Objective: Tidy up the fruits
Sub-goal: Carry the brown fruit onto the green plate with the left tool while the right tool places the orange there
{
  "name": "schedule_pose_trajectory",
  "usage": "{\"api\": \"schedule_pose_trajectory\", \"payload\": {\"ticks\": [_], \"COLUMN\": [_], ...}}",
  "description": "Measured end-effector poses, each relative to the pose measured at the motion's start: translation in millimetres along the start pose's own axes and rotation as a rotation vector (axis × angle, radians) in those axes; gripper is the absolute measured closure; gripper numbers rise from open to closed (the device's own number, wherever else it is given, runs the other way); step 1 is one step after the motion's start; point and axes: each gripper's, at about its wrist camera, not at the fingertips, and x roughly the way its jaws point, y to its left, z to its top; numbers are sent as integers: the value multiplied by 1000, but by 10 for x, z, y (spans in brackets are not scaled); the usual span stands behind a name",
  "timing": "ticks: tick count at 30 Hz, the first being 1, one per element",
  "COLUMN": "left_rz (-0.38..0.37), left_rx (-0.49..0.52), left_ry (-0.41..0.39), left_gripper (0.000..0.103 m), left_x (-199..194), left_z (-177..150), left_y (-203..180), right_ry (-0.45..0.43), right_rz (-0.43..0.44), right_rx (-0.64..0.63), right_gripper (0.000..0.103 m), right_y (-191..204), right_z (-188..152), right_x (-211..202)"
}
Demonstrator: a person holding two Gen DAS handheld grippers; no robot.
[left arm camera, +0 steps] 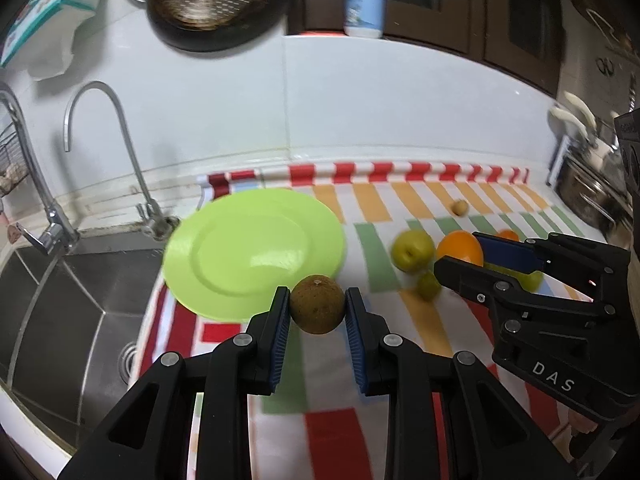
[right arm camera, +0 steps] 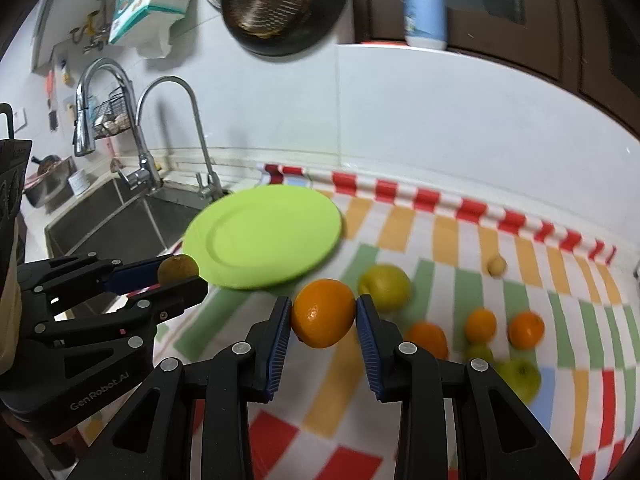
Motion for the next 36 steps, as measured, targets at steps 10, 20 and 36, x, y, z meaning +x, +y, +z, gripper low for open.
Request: {"api": "schedule_pose_trajectory", "payload": {"ticks": [10, 20, 36], "left_rz": [84, 106, 114], "left_rx": [-24, -62, -74], "left_ry": [-7, 67, 115], "left_gripper": [75, 75, 68], "left_x": [201, 692, 1002], "left_z": [181, 220, 222], "left_y": [380, 707, 795], "right_ry": [-2, 64, 118], "right_rz": [55, 109, 134], "right_rx": [-71, -82, -41], "right_gripper": [69, 69, 68], "right_y": [222, 330, 271], "right_z": [374, 527, 509], "right_x": [384, 992, 1418]}}
